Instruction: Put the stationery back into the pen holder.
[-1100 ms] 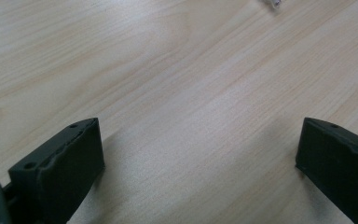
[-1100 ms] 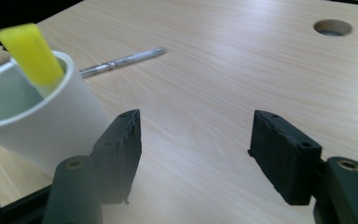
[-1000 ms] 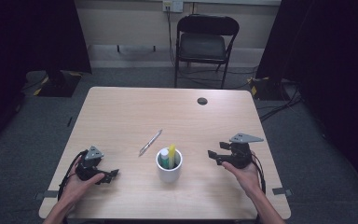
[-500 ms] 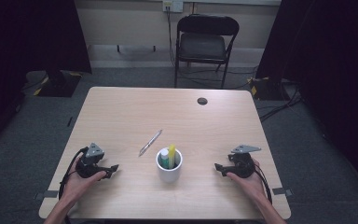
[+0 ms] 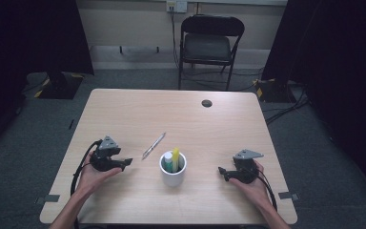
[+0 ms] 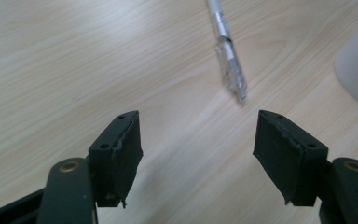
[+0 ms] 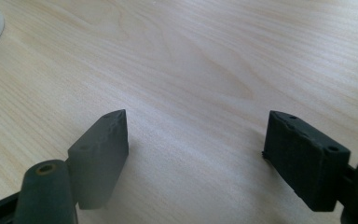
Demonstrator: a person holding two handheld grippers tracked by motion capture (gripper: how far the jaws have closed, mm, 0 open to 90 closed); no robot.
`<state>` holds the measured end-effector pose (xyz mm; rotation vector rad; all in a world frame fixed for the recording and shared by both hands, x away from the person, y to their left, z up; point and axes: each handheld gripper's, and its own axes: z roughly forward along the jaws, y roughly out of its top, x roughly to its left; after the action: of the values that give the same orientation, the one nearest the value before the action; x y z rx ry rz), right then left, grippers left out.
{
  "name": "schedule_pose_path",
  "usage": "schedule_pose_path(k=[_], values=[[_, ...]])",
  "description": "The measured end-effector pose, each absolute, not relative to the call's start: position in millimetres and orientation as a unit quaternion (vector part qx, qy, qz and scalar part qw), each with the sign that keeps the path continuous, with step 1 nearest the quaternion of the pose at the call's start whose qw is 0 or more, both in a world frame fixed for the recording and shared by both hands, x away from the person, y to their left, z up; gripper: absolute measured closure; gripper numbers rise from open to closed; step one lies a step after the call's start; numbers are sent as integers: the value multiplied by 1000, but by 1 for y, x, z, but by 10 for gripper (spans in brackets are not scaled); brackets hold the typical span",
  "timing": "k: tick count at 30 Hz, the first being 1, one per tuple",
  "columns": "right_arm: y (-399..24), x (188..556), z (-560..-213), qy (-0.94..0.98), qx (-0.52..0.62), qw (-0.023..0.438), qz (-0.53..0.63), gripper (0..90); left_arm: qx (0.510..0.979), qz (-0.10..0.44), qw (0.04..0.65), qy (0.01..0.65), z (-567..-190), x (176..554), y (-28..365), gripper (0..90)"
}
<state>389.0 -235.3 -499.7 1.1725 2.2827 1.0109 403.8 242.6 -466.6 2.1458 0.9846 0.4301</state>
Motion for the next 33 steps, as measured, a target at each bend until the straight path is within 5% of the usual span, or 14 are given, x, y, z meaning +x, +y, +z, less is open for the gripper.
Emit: schedule_pose_path(k=[10,33], values=[[-235,389,-500,815,414,187,360,197,831,154,379,377,-468,428,214,607],[-235,389,-500,815,414,188,359,197,849,137,353,369,-489,438,201,734]])
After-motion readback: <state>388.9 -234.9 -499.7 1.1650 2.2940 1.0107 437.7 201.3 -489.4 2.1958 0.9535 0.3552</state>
